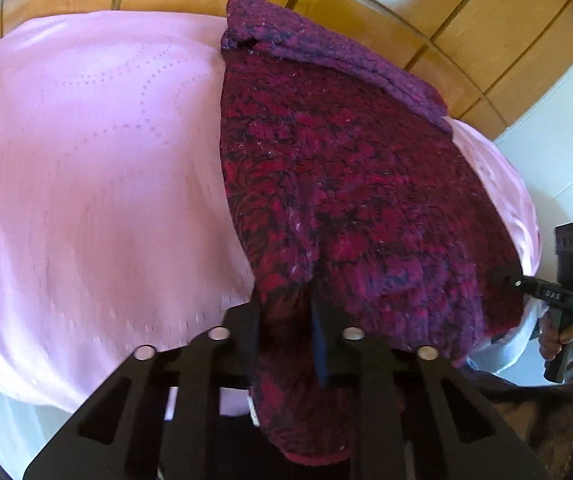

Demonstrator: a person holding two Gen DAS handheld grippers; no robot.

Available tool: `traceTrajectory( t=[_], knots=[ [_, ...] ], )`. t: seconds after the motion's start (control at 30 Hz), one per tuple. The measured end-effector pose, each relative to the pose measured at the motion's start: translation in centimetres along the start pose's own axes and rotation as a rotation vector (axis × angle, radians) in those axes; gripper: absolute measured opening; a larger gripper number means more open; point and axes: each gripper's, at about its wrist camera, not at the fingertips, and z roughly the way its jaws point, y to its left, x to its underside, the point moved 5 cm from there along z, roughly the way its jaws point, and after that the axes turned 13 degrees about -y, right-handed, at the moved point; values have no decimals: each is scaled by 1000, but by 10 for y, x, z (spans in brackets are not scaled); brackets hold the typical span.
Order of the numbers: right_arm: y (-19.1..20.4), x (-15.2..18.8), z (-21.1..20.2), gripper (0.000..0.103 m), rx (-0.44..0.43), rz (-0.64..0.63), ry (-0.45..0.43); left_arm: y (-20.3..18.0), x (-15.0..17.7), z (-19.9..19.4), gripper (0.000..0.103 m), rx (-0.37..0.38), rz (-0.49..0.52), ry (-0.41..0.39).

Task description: Fold small clothes

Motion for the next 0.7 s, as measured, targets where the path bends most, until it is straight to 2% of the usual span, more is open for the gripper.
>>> traceTrajectory(
  t=[0.07,0.2,0.3,0.5,0.7],
  knots=[
    [7,-3,-3,24,-44,23,-10,0,-7,-8,15,41,-44,-26],
    [22,-39,-16,20,-192,98,-128,-8,-42,-21,14,158,-115,-117],
    [29,-66,-9,20,-222,117,-183,-7,-64,-13,14,203,-174,-153],
    [13,-113,28,19,-155,194,-248,8,-110,34,14,208,-311,-166],
    [-20,-143,66,18,-45,333,-248,26,-152,91,14,126,-416,-94]
  ],
)
